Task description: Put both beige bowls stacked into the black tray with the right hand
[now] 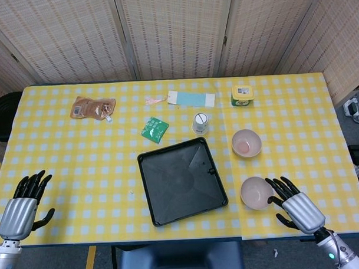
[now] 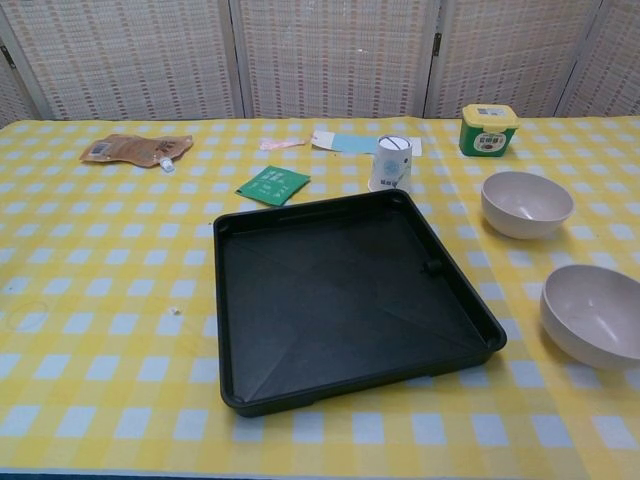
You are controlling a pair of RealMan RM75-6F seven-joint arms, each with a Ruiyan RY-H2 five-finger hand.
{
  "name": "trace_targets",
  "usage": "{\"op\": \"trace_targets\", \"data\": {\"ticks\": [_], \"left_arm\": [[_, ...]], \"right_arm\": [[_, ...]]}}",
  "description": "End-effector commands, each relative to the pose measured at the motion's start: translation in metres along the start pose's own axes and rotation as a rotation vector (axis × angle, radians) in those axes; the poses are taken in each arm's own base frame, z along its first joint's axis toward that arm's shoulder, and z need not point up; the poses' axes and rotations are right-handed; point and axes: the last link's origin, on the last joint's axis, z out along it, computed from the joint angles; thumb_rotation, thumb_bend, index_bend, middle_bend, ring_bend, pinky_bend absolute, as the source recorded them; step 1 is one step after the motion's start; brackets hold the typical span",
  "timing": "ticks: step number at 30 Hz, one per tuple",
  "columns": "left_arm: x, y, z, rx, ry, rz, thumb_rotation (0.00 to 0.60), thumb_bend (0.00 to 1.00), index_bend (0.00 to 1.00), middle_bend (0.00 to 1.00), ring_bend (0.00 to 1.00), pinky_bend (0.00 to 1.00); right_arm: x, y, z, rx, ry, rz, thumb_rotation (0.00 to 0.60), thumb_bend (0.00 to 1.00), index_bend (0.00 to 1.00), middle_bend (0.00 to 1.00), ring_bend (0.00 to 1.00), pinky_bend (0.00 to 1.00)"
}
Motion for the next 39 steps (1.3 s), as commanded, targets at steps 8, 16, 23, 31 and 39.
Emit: {"op": "trace_targets", "data": {"ticks": [8,16,23,31,39], "left_arm": [[-0.001,0.000,0.001,-0.001,-0.004,-0.002,0.600,0.36,0.00,0.00,0.00,0.00],[0.000,-0.001,0.002,0.000,-0.004,-0.007,0.600,0.36,0.00,0.00,0.00,0.00],[0.000,-0.001,0.001,-0.003,-0.004,-0.010,0.600,0.36,0.00,0.00,0.00,0.00],[0.001,-0.001,0.001,-0.008,-0.001,-0.018,0.600,0.36,0.00,0.00,0.00,0.00],[0.002,-0.001,0.000,-0.014,0.006,-0.021,0.600,0.36,0.00,0.00,0.00,0.00]], "right_arm": [[-0.013,0.002,0.020,0.002,-0.056,-0.010,0.600,0.38,0.43,0.00,0.00,0.00],[-0.020,0.002,0.035,0.012,-0.066,-0.009,0.600,0.38,0.49,0.00,0.00,0.00],[-0.024,0.002,0.044,0.014,-0.082,-0.010,0.600,0.38,0.53,0.00,0.00,0.00],[-0.022,0.000,0.047,0.021,-0.040,-0.021,0.600,0.40,0.65,0.00,0.00,0.00],[-0.010,-0.002,0.045,0.032,0.021,-0.038,0.600,0.41,0.70,0.00,0.00,0.00]]}}
